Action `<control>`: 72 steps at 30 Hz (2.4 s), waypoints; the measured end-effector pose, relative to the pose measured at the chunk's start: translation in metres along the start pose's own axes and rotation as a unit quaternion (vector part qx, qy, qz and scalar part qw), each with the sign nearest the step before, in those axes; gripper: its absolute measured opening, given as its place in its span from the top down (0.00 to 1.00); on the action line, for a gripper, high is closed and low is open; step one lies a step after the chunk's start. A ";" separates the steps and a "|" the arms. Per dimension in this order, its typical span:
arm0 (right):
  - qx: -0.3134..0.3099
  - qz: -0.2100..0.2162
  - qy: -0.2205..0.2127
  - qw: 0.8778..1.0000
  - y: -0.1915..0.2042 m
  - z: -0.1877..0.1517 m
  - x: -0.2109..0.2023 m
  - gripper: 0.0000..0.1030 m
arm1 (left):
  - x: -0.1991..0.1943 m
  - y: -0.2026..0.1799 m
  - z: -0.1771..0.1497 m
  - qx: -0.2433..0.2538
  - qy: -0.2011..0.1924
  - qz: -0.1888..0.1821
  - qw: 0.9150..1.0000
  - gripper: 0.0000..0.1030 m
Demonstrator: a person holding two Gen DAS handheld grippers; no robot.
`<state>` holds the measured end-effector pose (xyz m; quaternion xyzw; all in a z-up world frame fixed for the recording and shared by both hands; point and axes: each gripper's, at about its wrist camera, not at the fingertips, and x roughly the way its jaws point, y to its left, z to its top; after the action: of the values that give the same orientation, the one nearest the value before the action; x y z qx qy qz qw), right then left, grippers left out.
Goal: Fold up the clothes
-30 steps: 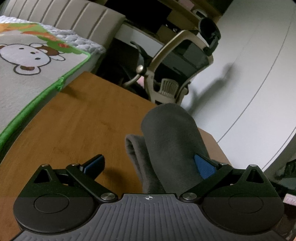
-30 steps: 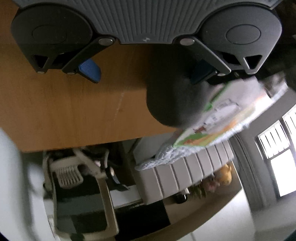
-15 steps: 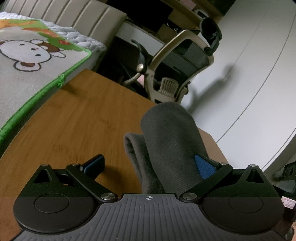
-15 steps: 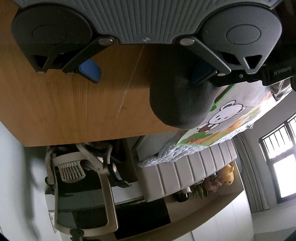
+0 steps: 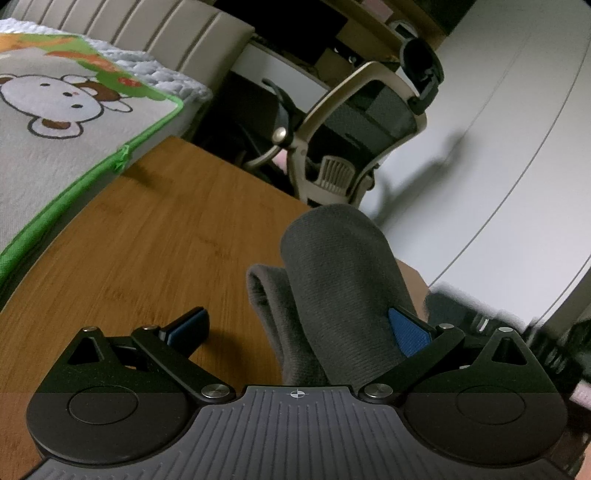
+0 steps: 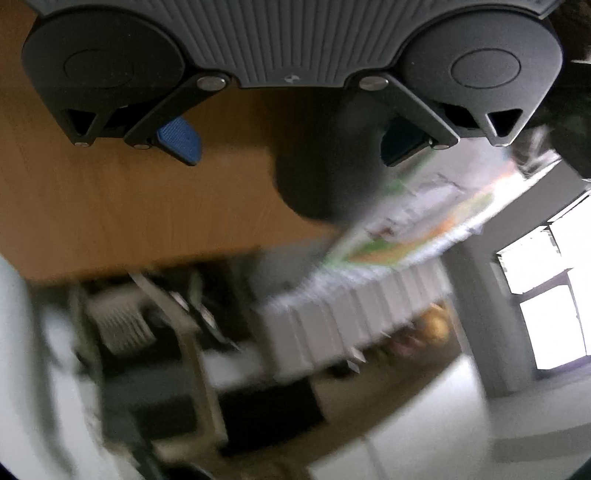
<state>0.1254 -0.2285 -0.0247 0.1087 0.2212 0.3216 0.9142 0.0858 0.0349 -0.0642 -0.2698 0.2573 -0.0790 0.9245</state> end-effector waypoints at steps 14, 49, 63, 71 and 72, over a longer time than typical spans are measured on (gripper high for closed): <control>0.011 -0.045 0.056 0.997 -0.005 -0.002 0.050 0.00 | 0.001 0.002 0.003 0.001 0.002 0.000 1.000 0.00; -0.028 -0.034 0.075 0.996 0.001 0.009 0.012 0.00 | 0.008 0.003 0.008 0.007 0.020 -0.025 0.999 0.00; -0.030 -0.076 0.076 0.994 0.000 0.023 0.065 0.00 | 0.016 0.013 0.022 0.014 0.017 -0.015 1.000 0.00; -0.048 -0.093 0.058 0.993 0.002 -0.003 0.026 0.00 | 0.014 0.014 0.019 0.008 0.013 -0.018 1.000 0.00; -0.050 -0.096 0.053 0.993 0.003 -0.005 0.025 0.00 | 0.014 0.012 0.019 0.011 0.013 -0.014 1.000 0.00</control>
<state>0.1392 -0.2100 -0.0369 0.0244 0.2622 0.2480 0.9323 0.1074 0.0502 -0.0631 -0.2619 0.2643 -0.0979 0.9230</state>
